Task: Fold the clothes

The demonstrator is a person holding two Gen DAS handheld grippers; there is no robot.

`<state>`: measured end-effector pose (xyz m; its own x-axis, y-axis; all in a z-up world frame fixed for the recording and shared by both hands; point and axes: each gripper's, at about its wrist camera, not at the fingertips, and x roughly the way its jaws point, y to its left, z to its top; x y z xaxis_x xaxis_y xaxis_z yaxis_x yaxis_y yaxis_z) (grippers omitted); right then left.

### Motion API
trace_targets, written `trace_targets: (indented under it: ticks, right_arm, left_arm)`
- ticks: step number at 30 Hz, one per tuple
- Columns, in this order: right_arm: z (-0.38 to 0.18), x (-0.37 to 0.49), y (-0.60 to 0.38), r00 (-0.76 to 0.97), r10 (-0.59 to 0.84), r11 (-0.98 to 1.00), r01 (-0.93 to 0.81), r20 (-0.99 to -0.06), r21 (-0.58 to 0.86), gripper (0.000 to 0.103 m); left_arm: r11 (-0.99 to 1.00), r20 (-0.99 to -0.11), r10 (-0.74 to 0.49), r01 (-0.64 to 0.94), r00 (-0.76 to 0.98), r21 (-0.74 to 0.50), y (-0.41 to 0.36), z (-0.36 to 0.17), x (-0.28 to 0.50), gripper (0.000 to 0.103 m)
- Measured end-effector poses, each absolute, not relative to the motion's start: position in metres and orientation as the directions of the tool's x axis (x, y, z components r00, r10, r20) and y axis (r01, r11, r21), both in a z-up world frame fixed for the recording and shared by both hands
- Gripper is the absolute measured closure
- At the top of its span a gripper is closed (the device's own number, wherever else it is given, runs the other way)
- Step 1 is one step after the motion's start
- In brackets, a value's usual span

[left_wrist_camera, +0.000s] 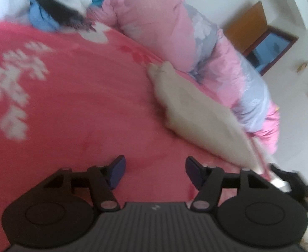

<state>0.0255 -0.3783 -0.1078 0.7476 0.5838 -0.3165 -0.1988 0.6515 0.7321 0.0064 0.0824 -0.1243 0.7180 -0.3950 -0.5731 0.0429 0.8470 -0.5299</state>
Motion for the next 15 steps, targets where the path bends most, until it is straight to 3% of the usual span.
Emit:
trace_targets:
  ticks: [3, 7, 9, 12, 13, 15]
  right_arm:
    - [-0.094, 0.011, -0.297, 0.609, 0.679, 0.713, -0.415, -0.410, 0.564, 0.047]
    - [-0.089, 0.003, -0.196, 0.565, 0.648, 0.745, -0.609, -0.510, 0.272, 0.053]
    - [-0.098, 0.006, -0.168, 0.561, 0.621, 0.748, -0.632, -0.548, 0.201, 0.056]
    - [-0.127, 0.011, -0.148, 0.527, 0.509, 0.772, -0.630, -0.681, 0.089, 0.073]
    - [-0.130, -0.003, -0.155, 0.546, 0.524, 0.763, -0.642, -0.654, 0.076, 0.073]
    - [-0.127, -0.027, -0.169, 0.531, 0.500, 0.765, -0.641, -0.684, 0.062, 0.073]
  left_arm:
    - [0.884, -0.596, -0.335, 0.024, 0.729, -0.467, 0.081, -0.120, 0.002, 0.039]
    - [0.907, -0.607, -0.299, 0.022, 0.736, -0.420, 0.076, -0.120, -0.006, 0.040]
    - [0.909, -0.601, -0.301, 0.030, 0.740, -0.417, 0.079, -0.121, -0.011, 0.040]
    - [0.884, -0.579, -0.343, 0.045, 0.739, -0.466, 0.091, -0.125, -0.015, 0.040]
    - [0.873, -0.571, -0.360, 0.050, 0.738, -0.486, 0.095, -0.126, -0.016, 0.040]
    - [0.861, -0.560, -0.385, 0.067, 0.733, -0.505, 0.102, -0.128, -0.016, 0.040]
